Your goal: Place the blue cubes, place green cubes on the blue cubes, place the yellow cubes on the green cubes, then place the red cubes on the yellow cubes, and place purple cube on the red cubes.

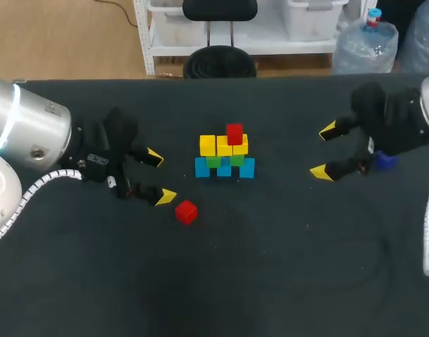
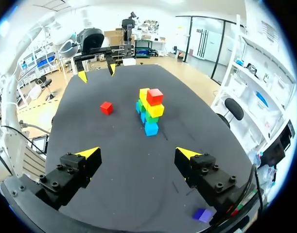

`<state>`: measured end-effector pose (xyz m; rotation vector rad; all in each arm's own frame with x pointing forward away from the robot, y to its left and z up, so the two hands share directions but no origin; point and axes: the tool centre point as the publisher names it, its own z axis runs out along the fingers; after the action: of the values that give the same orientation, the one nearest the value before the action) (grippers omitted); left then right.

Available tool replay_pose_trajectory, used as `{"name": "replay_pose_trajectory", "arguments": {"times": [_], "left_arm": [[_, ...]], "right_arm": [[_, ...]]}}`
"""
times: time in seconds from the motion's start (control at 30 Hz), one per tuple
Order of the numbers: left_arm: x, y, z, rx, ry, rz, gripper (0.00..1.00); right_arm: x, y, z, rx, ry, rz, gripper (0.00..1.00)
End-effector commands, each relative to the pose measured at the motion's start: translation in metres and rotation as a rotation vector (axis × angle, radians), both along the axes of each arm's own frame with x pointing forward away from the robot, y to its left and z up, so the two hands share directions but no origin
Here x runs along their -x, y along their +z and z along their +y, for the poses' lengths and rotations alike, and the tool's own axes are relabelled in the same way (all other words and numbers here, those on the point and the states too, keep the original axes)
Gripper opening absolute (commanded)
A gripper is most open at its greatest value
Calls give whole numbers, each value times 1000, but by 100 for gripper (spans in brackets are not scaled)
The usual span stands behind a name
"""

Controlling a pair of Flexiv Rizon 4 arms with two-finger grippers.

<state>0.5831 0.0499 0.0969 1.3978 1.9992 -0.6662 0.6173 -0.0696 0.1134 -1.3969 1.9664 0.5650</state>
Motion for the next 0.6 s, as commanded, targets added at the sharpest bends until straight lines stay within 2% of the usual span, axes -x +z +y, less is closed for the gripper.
{"name": "replay_pose_trajectory", "arguments": {"times": [0.03, 0.27, 0.37, 0.43, 0.6], "left_arm": [[0, -1, 0, 4, -1, -2, 100], [0, -1, 0, 4, -1, -2, 100], [6, -8, 6, -16, 76, 0, 100], [10, -10, 9, -52, 138, -13, 100], [23, -13, 12, -64, 248, -20, 100]], "right_arm": [[-2, -1, 0, -7, 5, 1, 100], [-2, -1, 0, -7, 5, 1, 100], [-2, -1, 0, -7, 5, 1, 100], [-2, -1, 0, -7, 5, 1, 100], [-2, -1, 0, -7, 5, 1, 100]]}}
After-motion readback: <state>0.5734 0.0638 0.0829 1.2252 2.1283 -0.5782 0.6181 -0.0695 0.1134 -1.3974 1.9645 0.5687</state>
